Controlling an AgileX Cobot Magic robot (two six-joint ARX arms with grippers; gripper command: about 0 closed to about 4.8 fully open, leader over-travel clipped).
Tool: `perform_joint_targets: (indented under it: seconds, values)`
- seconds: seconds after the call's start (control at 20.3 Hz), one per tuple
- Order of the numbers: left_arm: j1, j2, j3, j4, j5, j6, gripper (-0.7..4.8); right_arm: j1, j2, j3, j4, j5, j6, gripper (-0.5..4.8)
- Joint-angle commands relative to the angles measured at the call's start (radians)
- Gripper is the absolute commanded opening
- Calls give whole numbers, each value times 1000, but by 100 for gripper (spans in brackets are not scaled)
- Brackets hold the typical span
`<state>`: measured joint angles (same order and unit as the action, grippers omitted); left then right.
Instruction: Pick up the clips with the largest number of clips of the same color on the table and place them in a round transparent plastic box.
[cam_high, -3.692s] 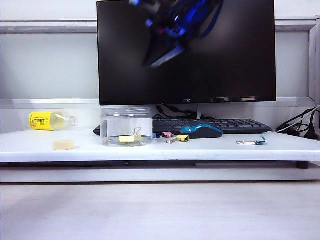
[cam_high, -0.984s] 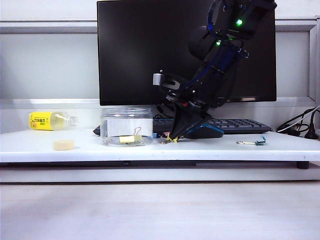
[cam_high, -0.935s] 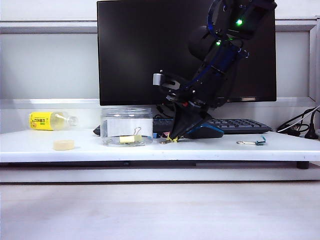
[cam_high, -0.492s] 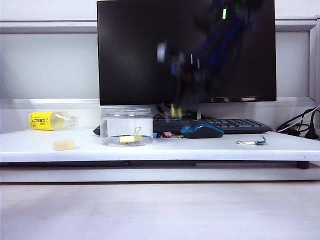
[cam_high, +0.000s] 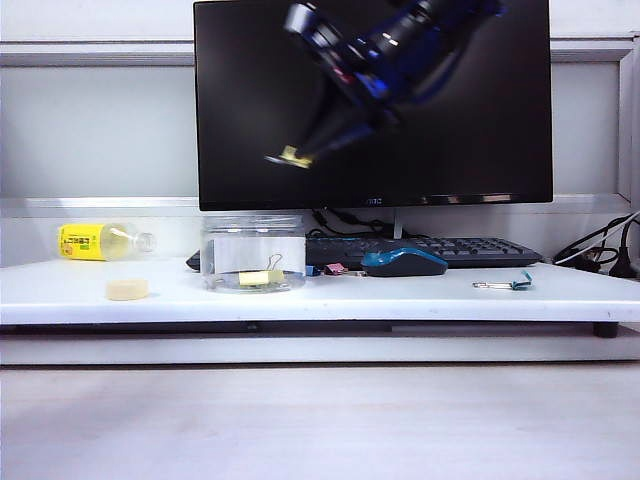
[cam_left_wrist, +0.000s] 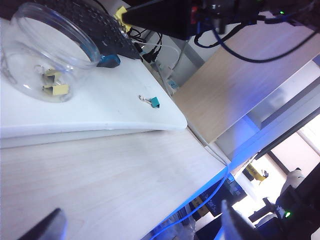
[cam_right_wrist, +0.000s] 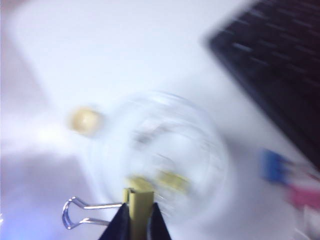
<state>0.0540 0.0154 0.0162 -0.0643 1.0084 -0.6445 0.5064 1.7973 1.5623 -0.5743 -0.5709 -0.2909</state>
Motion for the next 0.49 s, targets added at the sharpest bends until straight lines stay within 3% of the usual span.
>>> perform_joint_targets:
  seconds: [0.05,0.49]
  values:
    - [-2,0,3,14,6,2,412,45,-6,1,71,-11,3,0]
    - [-26,0,3,14,9,-2,412,76,81,1,169,83,11,0]
